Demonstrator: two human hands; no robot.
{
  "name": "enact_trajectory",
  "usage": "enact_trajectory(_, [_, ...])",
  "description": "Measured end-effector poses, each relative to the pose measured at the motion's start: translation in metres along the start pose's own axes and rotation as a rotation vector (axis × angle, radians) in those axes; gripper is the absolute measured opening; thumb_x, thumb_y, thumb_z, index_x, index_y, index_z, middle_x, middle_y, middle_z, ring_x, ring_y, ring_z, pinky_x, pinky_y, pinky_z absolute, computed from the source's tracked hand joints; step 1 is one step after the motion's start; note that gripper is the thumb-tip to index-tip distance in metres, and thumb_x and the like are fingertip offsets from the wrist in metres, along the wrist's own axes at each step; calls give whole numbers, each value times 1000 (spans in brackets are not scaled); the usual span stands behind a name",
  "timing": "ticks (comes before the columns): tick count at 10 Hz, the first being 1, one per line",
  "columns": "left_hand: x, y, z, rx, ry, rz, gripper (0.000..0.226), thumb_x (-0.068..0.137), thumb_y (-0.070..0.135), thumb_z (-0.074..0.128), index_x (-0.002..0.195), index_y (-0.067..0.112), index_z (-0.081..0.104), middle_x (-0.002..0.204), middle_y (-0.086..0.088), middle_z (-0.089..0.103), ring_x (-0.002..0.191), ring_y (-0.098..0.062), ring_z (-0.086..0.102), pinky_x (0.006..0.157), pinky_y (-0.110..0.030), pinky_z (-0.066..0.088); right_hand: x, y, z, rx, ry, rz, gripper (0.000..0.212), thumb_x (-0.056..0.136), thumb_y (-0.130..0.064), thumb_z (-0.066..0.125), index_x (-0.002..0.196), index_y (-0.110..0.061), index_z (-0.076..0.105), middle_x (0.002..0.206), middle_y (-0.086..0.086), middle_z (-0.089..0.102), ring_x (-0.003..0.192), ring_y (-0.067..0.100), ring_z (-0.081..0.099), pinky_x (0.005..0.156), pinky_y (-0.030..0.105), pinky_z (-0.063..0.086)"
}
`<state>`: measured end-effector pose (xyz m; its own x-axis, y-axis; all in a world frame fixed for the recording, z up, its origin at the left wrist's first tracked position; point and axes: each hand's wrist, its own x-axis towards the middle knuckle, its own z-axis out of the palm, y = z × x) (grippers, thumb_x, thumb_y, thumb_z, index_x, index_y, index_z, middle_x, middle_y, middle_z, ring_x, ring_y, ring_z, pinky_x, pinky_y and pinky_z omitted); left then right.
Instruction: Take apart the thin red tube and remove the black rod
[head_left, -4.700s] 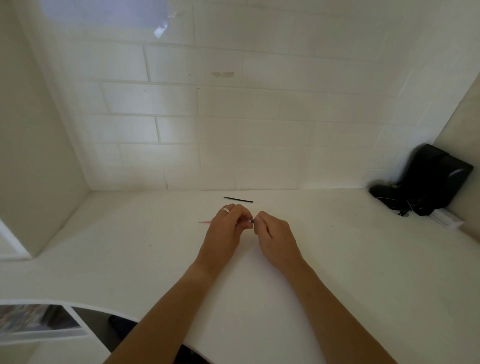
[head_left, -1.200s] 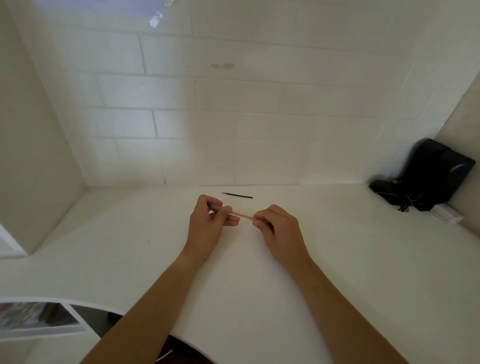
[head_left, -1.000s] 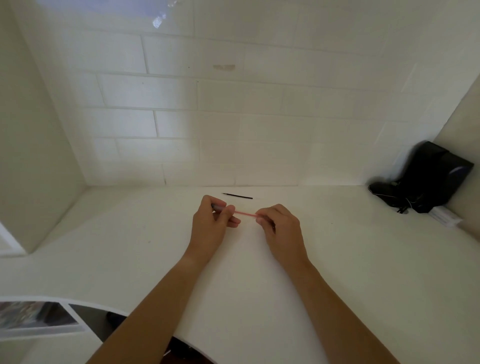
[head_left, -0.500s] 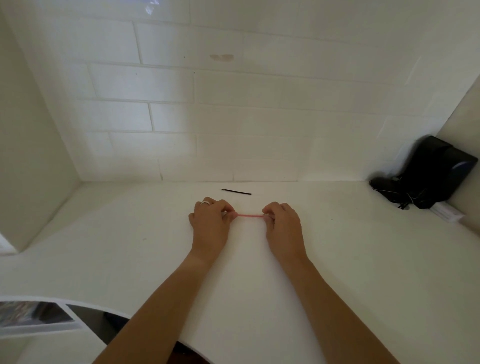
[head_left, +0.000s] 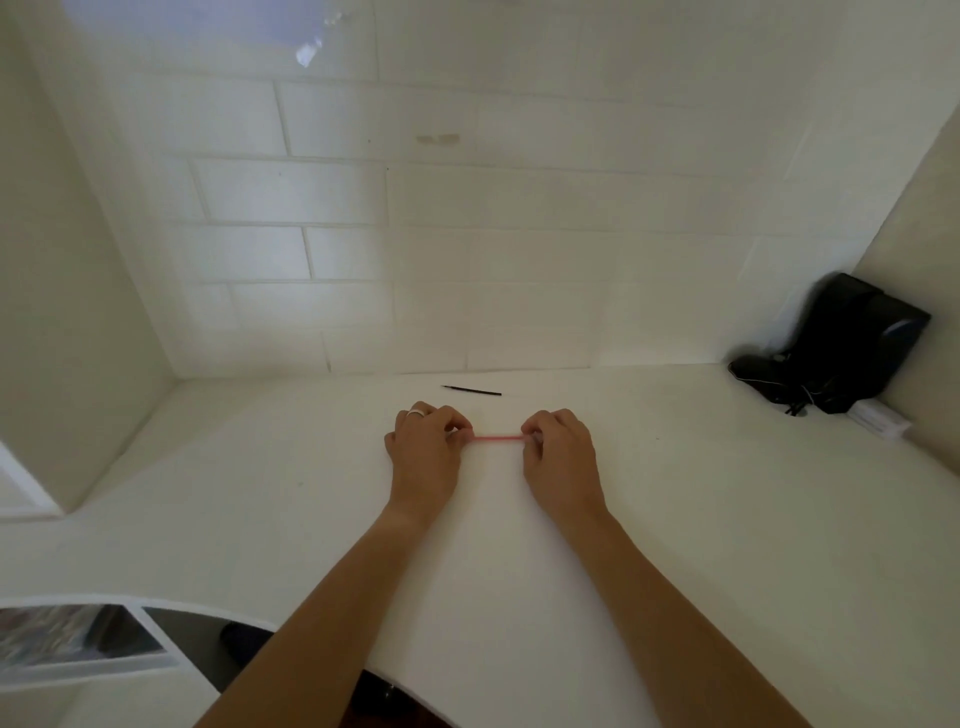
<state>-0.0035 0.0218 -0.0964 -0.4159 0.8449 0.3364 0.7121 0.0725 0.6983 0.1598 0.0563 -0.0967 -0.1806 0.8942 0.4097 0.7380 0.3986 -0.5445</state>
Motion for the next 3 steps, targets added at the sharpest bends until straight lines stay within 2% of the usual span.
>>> enact_trajectory(2, [-4,5,-5,25,-48,7,9,91,25,67,90,31,73,96,6,60,104,-21,56,82,-34,29,-1,-6,-10,36,-56,20,19,89,-3,57,103,-9,68,105,9,60,95,28,62,85,35,53])
enact_trajectory(3, [0,15,-18,-101,31,-29,8,90,35,67,97,34,72,98,8,59,109,-22,58,93,-40,38,5,-12,-25,97,-81,86,25,90,-12,61,114,-14,65,115,8,58,99,27,63,89,37,53])
